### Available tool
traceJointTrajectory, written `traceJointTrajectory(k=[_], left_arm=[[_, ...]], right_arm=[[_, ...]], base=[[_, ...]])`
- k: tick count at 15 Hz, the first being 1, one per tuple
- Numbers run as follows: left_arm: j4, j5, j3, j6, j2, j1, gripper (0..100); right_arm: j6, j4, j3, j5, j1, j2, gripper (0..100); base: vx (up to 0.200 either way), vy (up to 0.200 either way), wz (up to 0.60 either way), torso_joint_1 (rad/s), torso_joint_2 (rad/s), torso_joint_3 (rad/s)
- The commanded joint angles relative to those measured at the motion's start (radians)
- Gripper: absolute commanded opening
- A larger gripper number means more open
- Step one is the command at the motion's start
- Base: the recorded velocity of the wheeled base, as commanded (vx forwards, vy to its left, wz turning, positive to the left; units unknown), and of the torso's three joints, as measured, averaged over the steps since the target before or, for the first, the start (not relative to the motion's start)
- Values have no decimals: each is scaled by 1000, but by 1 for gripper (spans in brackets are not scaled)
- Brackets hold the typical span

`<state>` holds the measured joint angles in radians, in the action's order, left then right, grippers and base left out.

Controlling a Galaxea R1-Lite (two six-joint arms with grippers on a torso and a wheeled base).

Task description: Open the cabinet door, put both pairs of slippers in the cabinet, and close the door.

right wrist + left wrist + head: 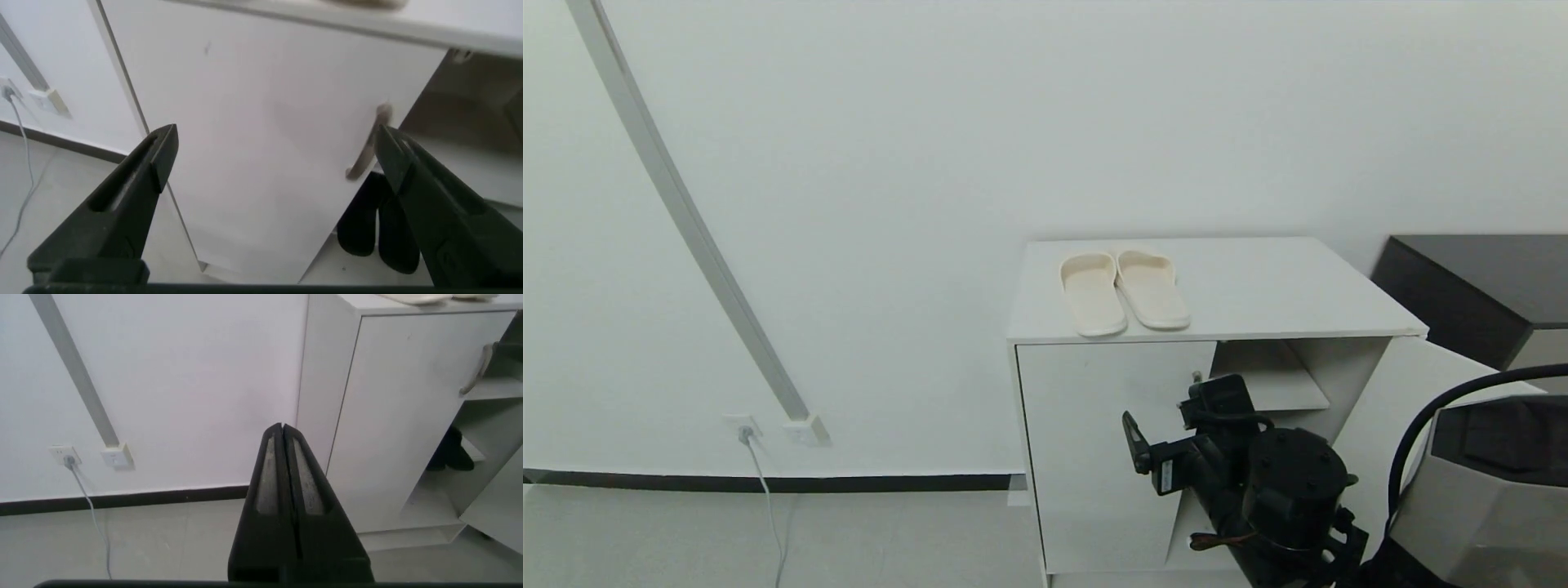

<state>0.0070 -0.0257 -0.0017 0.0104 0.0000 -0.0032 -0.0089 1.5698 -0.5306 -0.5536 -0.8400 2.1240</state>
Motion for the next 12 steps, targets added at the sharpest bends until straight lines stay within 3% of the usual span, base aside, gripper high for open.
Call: traceJointTrajectory(k=[1, 5, 9, 12], left_arm=[[1, 0, 0, 0, 0, 0, 0], [1, 0, 0, 0, 0, 0, 0], [1, 0, 0, 0, 0, 0, 0], [1, 0, 0, 0, 0, 0, 0]], right_arm=[[0, 1, 0, 0, -1, 2, 100], [4, 1, 35, 12, -2, -3, 100], [7, 1, 23, 34, 1, -12, 100], [12, -177, -141, 32, 32, -44, 100]], base=[[0, 0, 0, 256, -583, -325], [0, 0, 0, 242, -557, -297], [0, 0, 0, 21, -49, -28], [0, 0, 0, 0, 0, 0]])
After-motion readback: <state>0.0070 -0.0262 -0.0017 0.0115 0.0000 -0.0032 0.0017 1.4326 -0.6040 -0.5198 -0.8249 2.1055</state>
